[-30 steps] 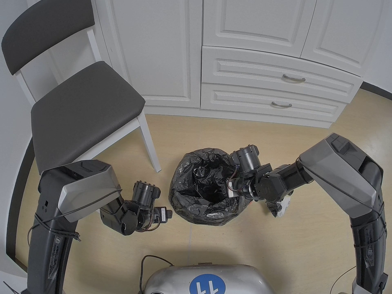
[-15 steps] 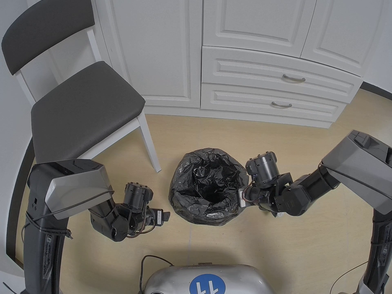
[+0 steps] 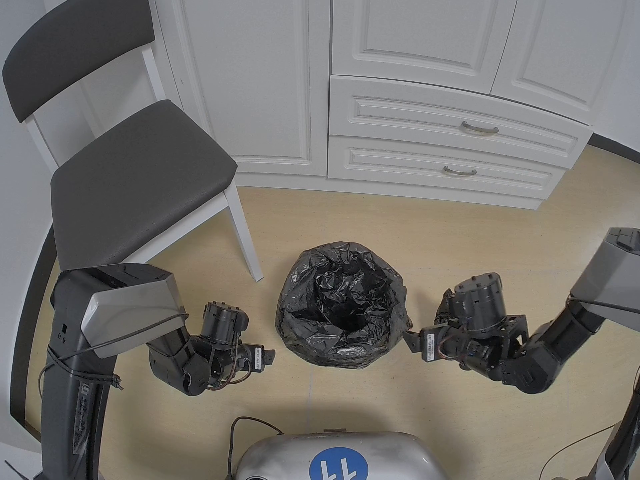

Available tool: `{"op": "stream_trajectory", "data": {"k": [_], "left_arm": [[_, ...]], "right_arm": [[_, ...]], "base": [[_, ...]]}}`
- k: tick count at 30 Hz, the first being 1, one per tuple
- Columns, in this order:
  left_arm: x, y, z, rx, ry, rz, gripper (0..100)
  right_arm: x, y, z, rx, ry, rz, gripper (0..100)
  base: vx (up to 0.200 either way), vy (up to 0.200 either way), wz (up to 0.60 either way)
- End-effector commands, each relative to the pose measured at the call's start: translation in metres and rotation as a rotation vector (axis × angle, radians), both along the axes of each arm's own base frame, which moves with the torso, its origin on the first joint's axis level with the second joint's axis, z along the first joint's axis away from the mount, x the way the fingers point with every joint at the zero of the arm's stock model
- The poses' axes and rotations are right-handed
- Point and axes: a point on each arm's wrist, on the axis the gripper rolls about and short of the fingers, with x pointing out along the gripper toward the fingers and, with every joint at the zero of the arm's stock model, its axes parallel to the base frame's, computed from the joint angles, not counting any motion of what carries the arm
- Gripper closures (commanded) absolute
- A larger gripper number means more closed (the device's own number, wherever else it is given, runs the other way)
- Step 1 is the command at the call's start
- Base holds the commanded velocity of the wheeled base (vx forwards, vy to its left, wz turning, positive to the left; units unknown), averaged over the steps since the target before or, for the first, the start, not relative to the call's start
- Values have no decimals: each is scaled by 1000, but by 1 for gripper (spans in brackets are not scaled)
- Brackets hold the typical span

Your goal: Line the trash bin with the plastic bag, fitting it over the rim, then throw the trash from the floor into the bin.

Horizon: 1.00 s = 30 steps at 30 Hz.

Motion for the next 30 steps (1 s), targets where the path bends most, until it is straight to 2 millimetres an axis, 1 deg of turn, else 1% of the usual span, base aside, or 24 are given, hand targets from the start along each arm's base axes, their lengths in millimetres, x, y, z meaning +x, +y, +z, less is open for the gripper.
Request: {"op": "stream_trajectory", "data": {"k": [1, 3, 4, 6, 12, 14, 15, 19, 23, 26, 27, 28, 29, 30], "left_arm": [[4, 0, -7, 3, 5, 5, 0], [8, 0, -7, -1, -4, 9, 0], [8, 0, -7, -1, -4, 9, 0], [13, 2, -7, -5, -12, 17, 0], [13, 3, -7, -2, -8, 18, 0], [13, 2, -7, -3, -9, 16, 0], [14, 3, -6, -5, -12, 19, 0], [13, 4, -7, -2, -8, 19, 0], [10, 8, 0, 1, -12, 21, 0], [6, 9, 11, -10, -11, 10, 0], [6, 9, 12, -12, -8, 6, 0], [3, 10, 17, -18, 9, -5, 0], [3, 10, 17, -17, 10, -5, 0], [1, 11, 22, -19, 19, -9, 0]], "right_arm": [[-27, -22, 14, 21, -32, -20, 0], [-34, -31, 14, 25, -39, -34, 0], [-34, -31, 14, 25, -39, -34, 0], [-41, -43, 14, 38, -63, -60, 0], [-48, -64, 5, 48, -88, -121, 0], [-48, -65, 5, 51, -91, -123, 0], [-48, -71, 0, 59, -98, -139, 0], [-46, -75, -4, 70, -113, -138, 0], [-41, -82, -14, 34, -101, -155, 0], [-35, -95, -18, -16, -92, -184, 0], [-35, -96, -18, -20, -90, -185, 0], [-33, -104, -18, -34, -89, -207, 0], [-33, -104, -18, -35, -89, -206, 0], [-32, -112, -18, -36, -84, -220, 0]], "base": [[0, 0, 0], [0, 0, 0], [0, 0, 0], [0, 0, 0], [0, 0, 0], [0, 0, 0], [0, 0, 0], [0, 0, 0], [0, 0, 0], [0, 0, 0], [0, 0, 0], [0, 0, 0], [0, 0, 0], [0, 0, 0]]}}
